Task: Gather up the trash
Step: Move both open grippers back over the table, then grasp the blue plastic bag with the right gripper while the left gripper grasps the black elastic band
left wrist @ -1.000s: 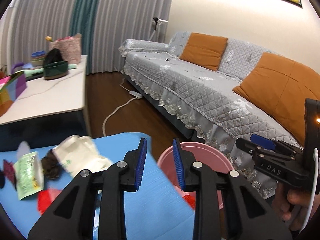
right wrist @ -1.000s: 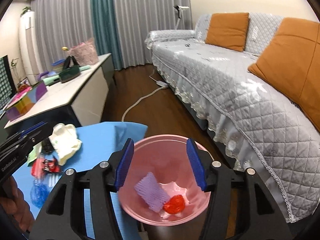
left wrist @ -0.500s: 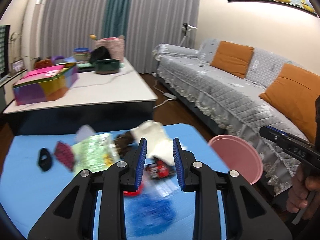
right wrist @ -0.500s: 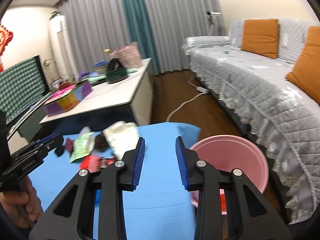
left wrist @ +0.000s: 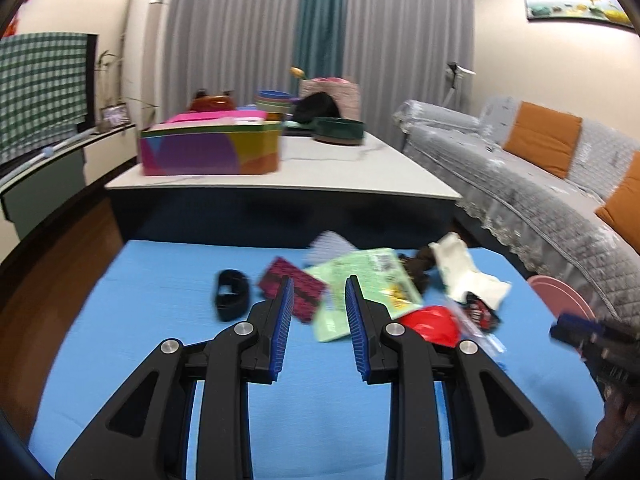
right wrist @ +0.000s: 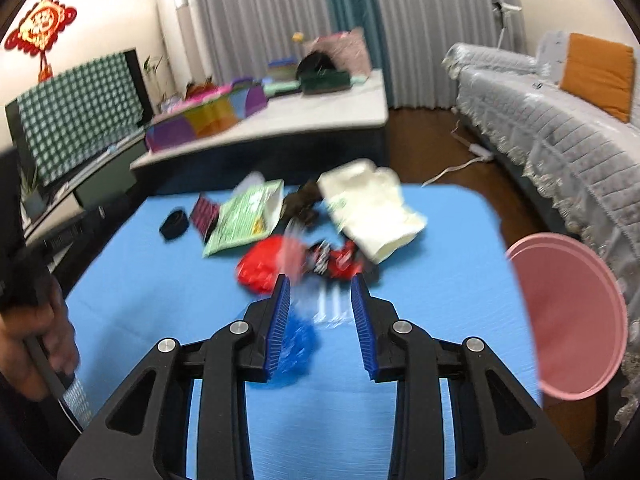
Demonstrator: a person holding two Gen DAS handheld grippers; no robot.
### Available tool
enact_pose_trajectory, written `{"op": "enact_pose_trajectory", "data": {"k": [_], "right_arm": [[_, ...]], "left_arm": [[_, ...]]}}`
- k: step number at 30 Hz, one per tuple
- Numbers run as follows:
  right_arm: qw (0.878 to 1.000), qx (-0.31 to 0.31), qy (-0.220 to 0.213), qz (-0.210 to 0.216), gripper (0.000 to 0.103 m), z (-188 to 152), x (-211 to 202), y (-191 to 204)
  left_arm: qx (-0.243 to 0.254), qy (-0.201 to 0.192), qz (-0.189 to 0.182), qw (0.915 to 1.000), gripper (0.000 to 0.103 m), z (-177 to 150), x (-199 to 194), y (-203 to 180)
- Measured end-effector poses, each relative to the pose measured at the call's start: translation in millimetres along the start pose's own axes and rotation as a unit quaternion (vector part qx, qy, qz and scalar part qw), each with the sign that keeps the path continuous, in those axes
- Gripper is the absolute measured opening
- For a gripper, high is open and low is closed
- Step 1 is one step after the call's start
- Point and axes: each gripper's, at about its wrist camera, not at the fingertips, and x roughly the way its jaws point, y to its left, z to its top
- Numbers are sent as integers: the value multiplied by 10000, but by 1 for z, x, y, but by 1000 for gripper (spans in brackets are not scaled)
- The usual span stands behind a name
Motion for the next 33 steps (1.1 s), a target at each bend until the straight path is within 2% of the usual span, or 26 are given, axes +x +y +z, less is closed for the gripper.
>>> {"op": "enact_pose_trajectory", "data": {"k": [4,10,12,14,17,25,29,33], "right_arm": [[9987,26,500,36,45,-12,27,7],[9957,-114,920,-26,45,-26,52,14],[9950,-98,996,-6,40,-28,55,12],[9943,-110,1059,25,24,-29,59,10],[9941,-155,1063,118,8,-28,59,10],[9963,-76,813,249,6,-9,52,6],[9967,-58,729,339,6,-4,48,7],[9969,-143,663,385,6,-1,46,11]], "left_arm": [[-146,10,201,9997,27,-6,9,27],[-599,344,430,9967,27,-17,41,64],[-646,453,430,9960,27,-18,53,68],[-644,591,429,9952,27,-18,65,68],[-689,853,464,9929,27,-18,83,70],[-1040,1219,732,9844,27,-20,115,85],[-1277,1236,712,9815,30,-18,121,91],[-1254,1292,671,9814,29,-17,123,87]]}}
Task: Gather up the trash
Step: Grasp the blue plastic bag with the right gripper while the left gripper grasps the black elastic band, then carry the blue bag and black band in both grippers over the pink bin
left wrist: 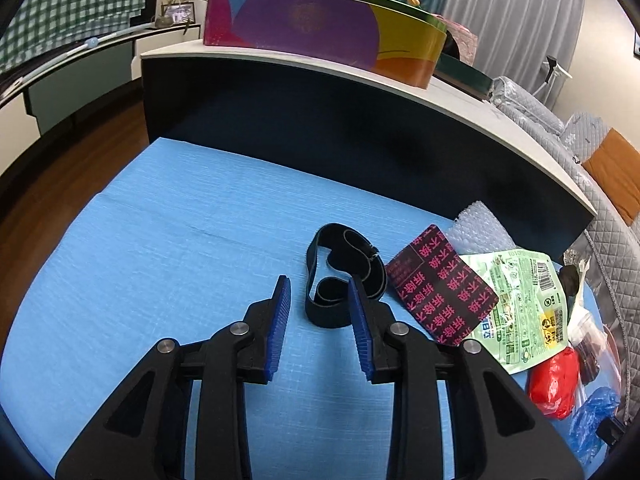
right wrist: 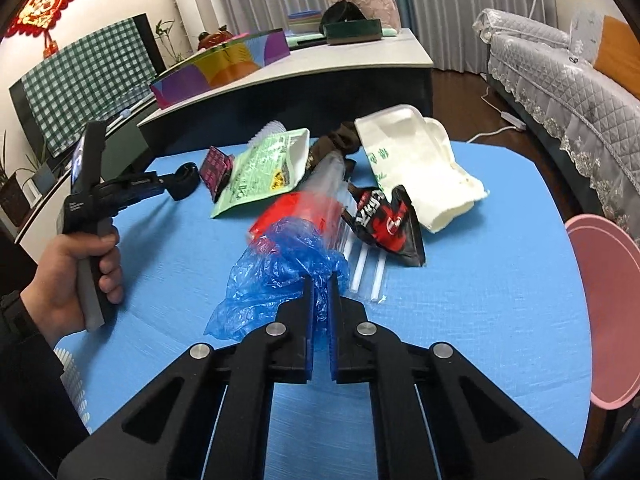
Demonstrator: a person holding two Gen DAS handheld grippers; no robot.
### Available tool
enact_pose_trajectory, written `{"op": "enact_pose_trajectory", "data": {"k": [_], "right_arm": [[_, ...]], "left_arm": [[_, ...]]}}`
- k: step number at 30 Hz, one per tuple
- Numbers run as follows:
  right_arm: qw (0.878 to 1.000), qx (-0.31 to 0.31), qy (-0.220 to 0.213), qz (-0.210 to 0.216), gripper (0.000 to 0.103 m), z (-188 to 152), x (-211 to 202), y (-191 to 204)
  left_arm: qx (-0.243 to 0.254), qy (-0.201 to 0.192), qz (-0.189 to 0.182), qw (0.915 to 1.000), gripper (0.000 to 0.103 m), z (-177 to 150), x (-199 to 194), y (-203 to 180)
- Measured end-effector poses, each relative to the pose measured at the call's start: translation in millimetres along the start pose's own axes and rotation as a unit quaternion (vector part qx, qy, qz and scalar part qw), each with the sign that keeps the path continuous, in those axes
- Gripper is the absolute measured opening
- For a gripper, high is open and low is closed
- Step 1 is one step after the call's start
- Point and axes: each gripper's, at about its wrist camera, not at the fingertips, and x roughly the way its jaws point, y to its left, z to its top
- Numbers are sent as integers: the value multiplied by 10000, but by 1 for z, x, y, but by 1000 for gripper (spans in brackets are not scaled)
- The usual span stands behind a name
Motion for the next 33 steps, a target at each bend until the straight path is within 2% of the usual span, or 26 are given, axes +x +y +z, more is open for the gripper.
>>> {"op": "enact_pose_trajectory", "data": {"k": [9,12,21,33], "right_arm": [[9998,-60,-161,22,6,2,-12,5],[9997,-90,-243,8,6,4,-19,7],[9985,-104,-545,-30,6,8,-44,2],[9962,78,-848,-193,6,9,-71,-6]], "left_arm": [[-50,72,-275,9996,15,1,1,1],[-42,53,-207,9998,6,2,-1,2],[366,-233,-86,9990,4,-2,-28,-21],[667,-469,-191,9965,1,-10,-63,-35]]}}
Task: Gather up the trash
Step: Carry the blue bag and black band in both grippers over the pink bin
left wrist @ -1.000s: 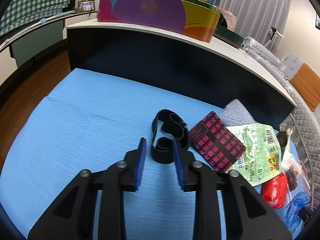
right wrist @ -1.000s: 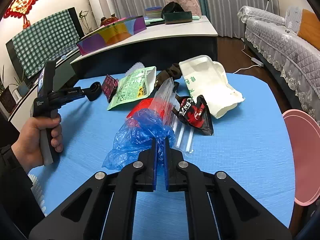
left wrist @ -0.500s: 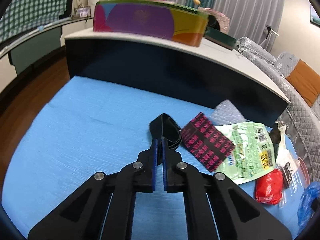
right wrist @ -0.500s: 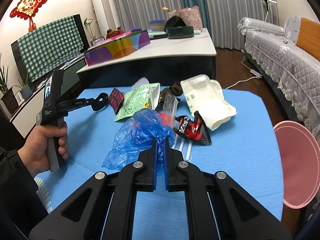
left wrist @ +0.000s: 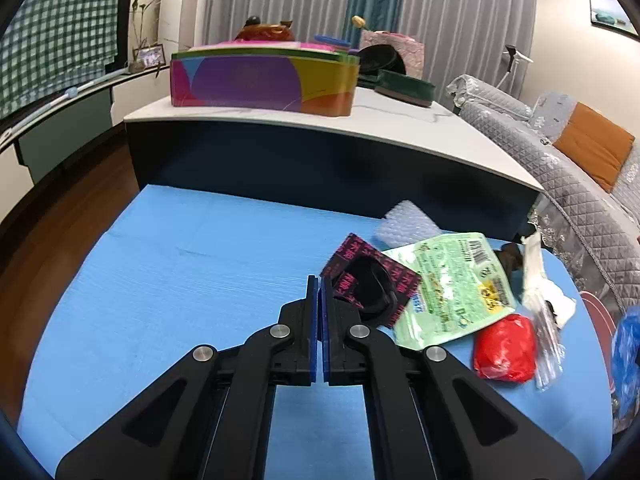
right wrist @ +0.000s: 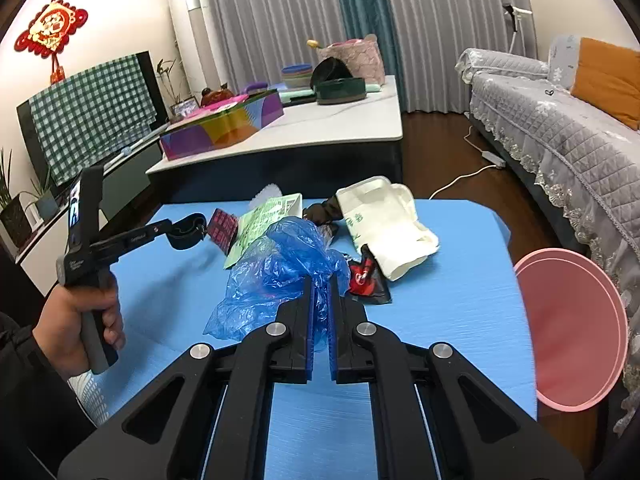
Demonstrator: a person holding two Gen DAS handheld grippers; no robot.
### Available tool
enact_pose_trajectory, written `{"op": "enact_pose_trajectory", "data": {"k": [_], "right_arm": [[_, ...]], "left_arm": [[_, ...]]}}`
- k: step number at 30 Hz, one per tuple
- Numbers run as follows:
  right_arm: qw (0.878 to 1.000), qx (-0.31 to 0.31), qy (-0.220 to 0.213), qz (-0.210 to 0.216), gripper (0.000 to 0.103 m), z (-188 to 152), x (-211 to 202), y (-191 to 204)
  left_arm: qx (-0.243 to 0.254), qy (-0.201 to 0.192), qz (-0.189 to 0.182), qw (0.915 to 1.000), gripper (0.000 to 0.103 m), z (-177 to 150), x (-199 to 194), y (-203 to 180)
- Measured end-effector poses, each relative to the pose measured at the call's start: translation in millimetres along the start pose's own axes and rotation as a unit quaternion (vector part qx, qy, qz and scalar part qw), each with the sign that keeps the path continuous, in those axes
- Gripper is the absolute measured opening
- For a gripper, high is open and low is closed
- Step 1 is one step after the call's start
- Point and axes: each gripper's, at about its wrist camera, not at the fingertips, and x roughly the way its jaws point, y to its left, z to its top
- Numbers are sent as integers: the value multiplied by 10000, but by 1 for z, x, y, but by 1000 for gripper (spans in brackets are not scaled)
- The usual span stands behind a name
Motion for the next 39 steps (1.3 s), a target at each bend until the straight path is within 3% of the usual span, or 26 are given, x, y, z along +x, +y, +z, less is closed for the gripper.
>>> {"op": "enact_pose_trajectory", "data": {"k": [15,39], "right_arm": [[9987,192,-379,-287,6,8,-33,-16],[9914,436,-788,-948,6,18,-76,-55]], "left_arm": [[414,-333,-294,9982,1,-6,-46,-33],[619,-570,-736,9937,1,-16,-87,-70]]}}
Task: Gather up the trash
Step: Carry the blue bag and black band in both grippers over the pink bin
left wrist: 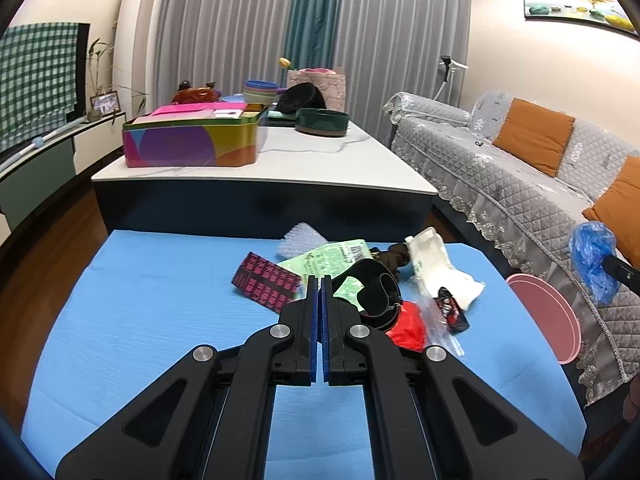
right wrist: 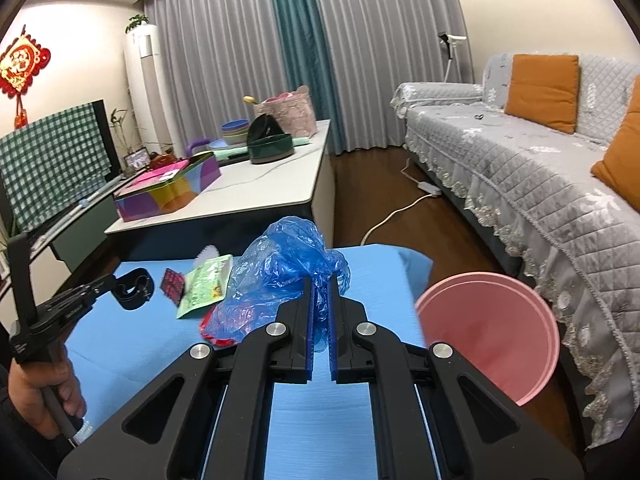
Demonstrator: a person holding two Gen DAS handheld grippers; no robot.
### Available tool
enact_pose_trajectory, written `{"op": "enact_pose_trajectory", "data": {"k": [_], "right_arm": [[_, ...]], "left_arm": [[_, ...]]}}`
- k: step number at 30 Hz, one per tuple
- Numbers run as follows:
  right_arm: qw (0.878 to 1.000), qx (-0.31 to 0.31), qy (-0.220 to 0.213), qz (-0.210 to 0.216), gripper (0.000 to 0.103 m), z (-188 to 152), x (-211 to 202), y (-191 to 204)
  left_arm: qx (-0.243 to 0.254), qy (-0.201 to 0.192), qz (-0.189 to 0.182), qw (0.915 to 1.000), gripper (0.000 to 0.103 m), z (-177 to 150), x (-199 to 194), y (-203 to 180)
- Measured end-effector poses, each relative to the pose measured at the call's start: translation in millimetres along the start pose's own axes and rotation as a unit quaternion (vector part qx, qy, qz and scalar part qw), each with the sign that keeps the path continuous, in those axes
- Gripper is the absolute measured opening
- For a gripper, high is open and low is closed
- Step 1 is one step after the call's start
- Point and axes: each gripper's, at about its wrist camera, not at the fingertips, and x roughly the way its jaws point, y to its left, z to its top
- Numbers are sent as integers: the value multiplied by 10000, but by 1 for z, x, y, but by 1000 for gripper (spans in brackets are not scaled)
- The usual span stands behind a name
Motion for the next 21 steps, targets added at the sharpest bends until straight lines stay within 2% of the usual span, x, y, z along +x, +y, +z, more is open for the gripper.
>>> {"op": "enact_pose_trajectory", "data": {"k": [9,15,21], "right_arm": [[9995,-53,-122,-282,6,5,-11,-13],[9974,-128,-283,-653,6,11,-19,-30],[9946,112,-352,-972,6,14,-22,-62]], "left_arm": [[167,-29,-190,9997,1,-1,-4,-26],[247,-35,-421,9988,1,0,-3,-47],[370,-40,-652,9972,1,0,1,-74]]}}
